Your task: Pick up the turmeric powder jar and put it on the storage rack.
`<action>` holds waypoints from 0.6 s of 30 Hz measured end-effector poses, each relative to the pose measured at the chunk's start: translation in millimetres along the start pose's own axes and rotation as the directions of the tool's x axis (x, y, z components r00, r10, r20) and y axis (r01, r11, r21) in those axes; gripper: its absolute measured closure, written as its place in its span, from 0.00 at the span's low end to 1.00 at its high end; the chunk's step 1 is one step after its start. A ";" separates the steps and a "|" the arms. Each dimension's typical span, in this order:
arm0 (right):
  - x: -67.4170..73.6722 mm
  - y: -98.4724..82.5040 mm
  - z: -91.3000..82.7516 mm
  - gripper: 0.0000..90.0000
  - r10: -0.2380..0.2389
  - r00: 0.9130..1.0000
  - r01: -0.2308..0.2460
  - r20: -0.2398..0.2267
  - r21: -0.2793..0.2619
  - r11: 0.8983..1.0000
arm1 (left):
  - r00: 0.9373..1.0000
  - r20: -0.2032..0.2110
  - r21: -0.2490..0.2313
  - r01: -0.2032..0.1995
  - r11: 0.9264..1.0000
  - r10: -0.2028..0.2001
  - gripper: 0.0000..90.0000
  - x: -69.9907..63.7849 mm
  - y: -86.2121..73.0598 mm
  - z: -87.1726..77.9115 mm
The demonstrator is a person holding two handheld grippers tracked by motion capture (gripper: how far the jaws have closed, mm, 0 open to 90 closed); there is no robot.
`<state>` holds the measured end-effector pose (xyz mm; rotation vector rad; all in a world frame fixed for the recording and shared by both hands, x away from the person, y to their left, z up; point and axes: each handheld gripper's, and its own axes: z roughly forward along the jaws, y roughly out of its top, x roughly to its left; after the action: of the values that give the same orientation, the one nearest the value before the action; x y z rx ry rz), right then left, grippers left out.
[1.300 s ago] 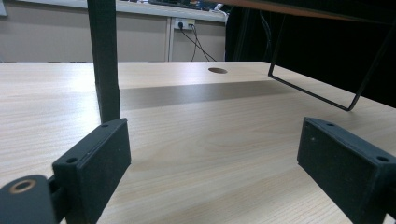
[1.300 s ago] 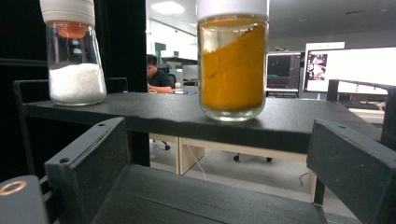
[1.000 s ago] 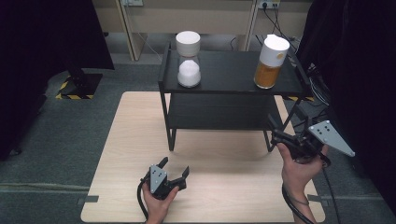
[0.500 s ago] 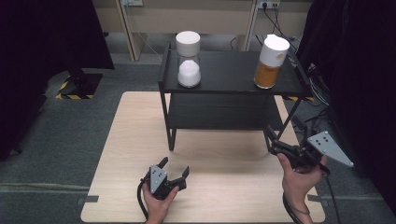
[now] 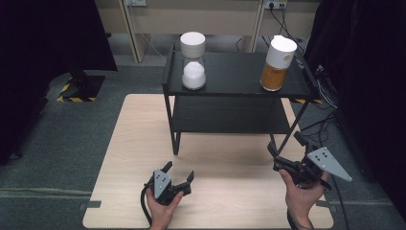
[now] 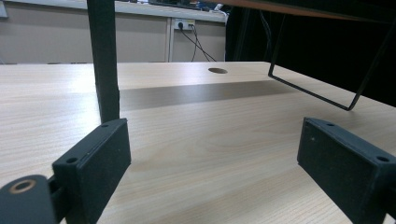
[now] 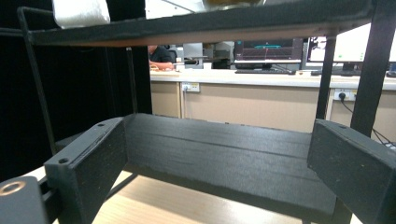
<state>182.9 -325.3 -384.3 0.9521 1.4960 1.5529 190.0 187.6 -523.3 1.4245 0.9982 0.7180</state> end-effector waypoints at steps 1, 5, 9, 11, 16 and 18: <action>-0.1 -1.5 -0.5 0.06 0.001 1.000 -0.001 0.000 0.001 1.000 | 1.000 0.000 0.000 -0.001 1.000 0.001 0.10 -0.3 -0.1 0.0; 0.2 -6.0 -2.3 0.06 0.006 1.000 -0.006 0.001 0.006 1.000 | 1.000 0.000 0.002 -0.003 1.000 0.003 0.10 -0.3 0.3 -0.1; 0.6 -10.2 -3.4 0.06 0.008 1.000 -0.008 0.002 0.015 1.000 | 1.000 0.001 0.003 -0.001 1.000 0.001 0.10 -0.2 0.5 0.0; 1.0 -12.4 -4.0 0.06 0.008 1.000 -0.008 0.003 0.024 1.000 | 1.000 0.000 0.003 -0.003 1.000 0.003 0.10 -0.4 0.5 0.0; 2.1 -17.6 -6.1 0.06 0.013 1.000 -0.013 0.003 0.031 0.999 | 1.000 -0.002 0.002 -0.003 1.000 0.003 0.10 -0.8 0.4 0.0; 2.7 -19.8 -7.0 0.06 0.009 1.000 -0.009 0.003 0.037 0.999 | 1.000 -0.002 0.002 -0.004 1.000 0.004 0.10 -0.8 0.3 0.0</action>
<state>175.9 -325.4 -404.4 0.9830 1.5251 1.5342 189.7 186.9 -522.9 1.4278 0.9984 0.7215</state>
